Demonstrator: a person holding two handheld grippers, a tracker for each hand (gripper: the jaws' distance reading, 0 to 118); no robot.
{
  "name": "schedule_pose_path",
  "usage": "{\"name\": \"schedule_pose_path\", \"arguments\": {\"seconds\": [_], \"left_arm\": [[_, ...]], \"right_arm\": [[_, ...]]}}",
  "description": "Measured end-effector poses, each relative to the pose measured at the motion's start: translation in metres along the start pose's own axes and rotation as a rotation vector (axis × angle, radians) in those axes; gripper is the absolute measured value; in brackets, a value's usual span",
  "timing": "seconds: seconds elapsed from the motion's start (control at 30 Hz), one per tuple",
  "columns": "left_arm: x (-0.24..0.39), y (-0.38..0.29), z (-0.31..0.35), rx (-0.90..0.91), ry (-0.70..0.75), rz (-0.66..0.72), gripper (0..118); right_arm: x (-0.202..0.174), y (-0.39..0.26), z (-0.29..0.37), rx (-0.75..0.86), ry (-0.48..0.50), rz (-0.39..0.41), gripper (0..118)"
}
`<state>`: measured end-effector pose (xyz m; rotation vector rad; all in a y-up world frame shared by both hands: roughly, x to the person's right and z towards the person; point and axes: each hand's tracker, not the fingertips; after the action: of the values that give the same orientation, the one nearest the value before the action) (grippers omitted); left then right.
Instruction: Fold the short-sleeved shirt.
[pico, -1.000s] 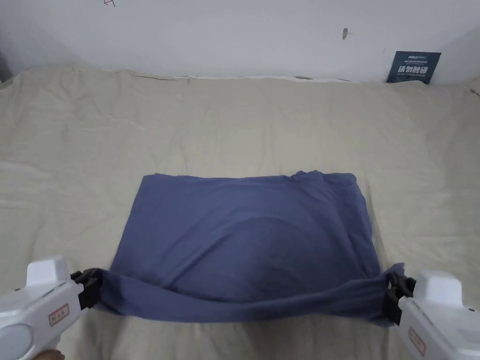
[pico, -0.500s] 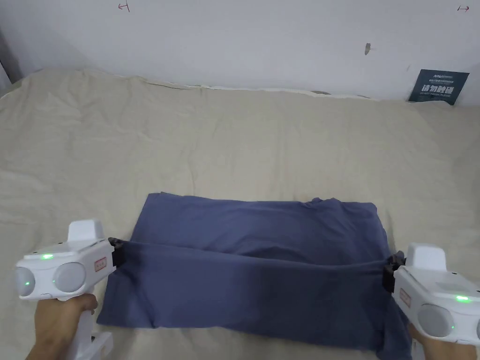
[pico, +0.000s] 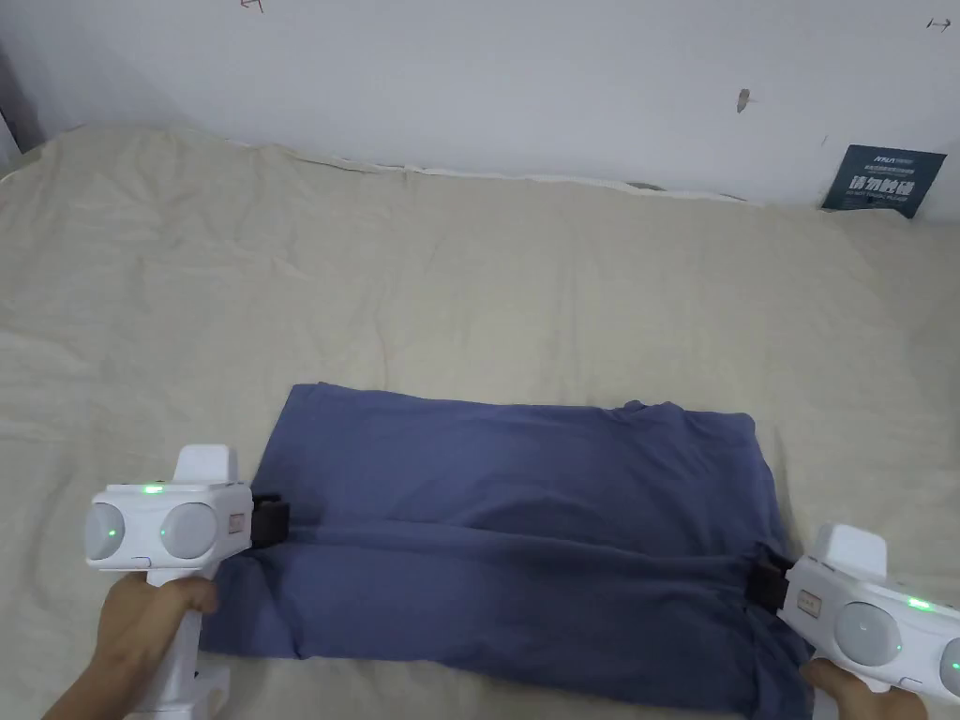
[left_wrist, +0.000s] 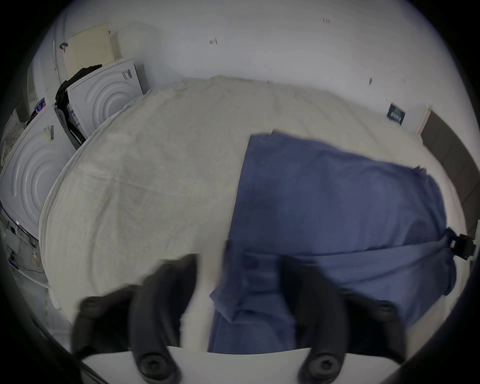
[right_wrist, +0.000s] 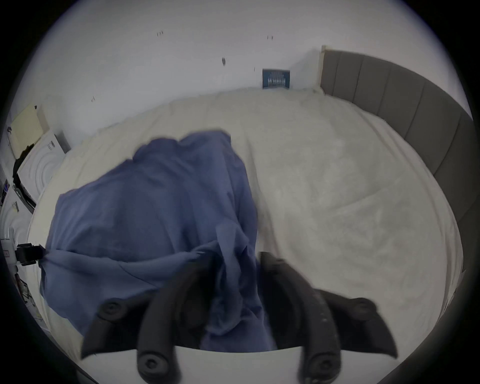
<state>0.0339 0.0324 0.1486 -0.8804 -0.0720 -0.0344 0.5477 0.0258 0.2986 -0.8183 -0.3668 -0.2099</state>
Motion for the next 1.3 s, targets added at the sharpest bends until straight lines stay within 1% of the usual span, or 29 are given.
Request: {"name": "schedule_pose_path", "arguments": {"seconds": [0.03,0.07,0.1,0.2,0.37,0.47,0.5,0.53,0.57,0.6,0.63,0.67,0.7,0.73,0.8,0.97,1.1,1.17,1.23,1.27,1.3], "left_arm": [[0.002,0.003,0.017,0.045,-0.025,0.011,102],[0.003,0.006,0.032,0.097,-0.049,0.016,103],[0.004,0.009,0.049,0.147,-0.065,0.02,103],[0.011,0.013,0.099,0.279,-0.094,0.016,103],[0.022,0.006,0.168,0.491,-0.081,-0.015,103],[0.032,-0.006,0.197,0.581,-0.072,-0.053,103],[0.035,-0.011,0.206,0.611,-0.072,-0.068,102],[0.039,-0.017,0.214,0.641,-0.076,-0.081,97],[0.038,-0.02,0.213,0.669,-0.075,-0.09,90],[0.041,-0.025,0.217,0.692,-0.071,-0.098,77],[0.044,-0.029,0.22,0.704,-0.071,-0.106,41],[0.047,-0.032,0.221,0.699,-0.075,-0.114,10],[0.051,-0.037,0.224,0.695,-0.08,-0.131,2],[0.053,-0.039,0.223,0.685,-0.103,-0.145,1],[0.056,-0.044,0.221,0.666,-0.107,-0.161,0],[0.049,-0.042,0.202,0.575,-0.103,-0.14,0],[0.036,-0.042,0.173,0.388,-0.1,-0.133,0],[0.023,-0.045,0.155,0.295,-0.167,-0.099,0],[0.014,-0.049,0.137,0.199,-0.168,-0.086,1],[0.008,-0.051,0.127,0.166,-0.154,-0.079,2],[0.003,-0.052,0.116,0.109,-0.161,-0.073,10]], "right_arm": [[0.001,0.003,0.012,0.038,0.007,0.003,88],[0.001,0.006,0.025,0.075,0.022,0.009,103],[0.004,0.01,0.039,0.117,0.038,0.015,111],[0.001,0.017,0.09,0.262,0.064,0.04,112],[-0.006,0.015,0.167,0.441,0.075,0.064,111],[-0.012,0.005,0.201,0.522,0.078,0.08,109],[-0.016,0.002,0.212,0.547,0.076,0.085,105],[-0.018,-0.002,0.22,0.55,0.065,0.086,95],[-0.02,-0.005,0.227,0.557,0.062,0.088,84],[-0.022,-0.009,0.233,0.569,0.064,0.091,72],[-0.024,-0.011,0.236,0.58,0.066,0.094,49],[-0.026,-0.015,0.24,0.598,0.061,0.105,24],[-0.029,-0.019,0.243,0.609,0.052,0.116,1],[-0.033,-0.02,0.246,0.635,0.026,0.139,1],[-0.034,-0.019,0.248,0.629,0.043,0.153,1],[-0.039,-0.018,0.252,0.637,0.042,0.156,1],[-0.037,-0.016,0.245,0.617,0.05,0.157,1],[-0.035,-0.018,0.24,0.599,0.056,0.159,1],[-0.034,-0.017,0.236,0.585,0.058,0.163,1],[-0.034,-0.017,0.233,0.579,0.056,0.167,1],[-0.032,-0.02,0.23,0.57,0.054,0.171,1]]}}
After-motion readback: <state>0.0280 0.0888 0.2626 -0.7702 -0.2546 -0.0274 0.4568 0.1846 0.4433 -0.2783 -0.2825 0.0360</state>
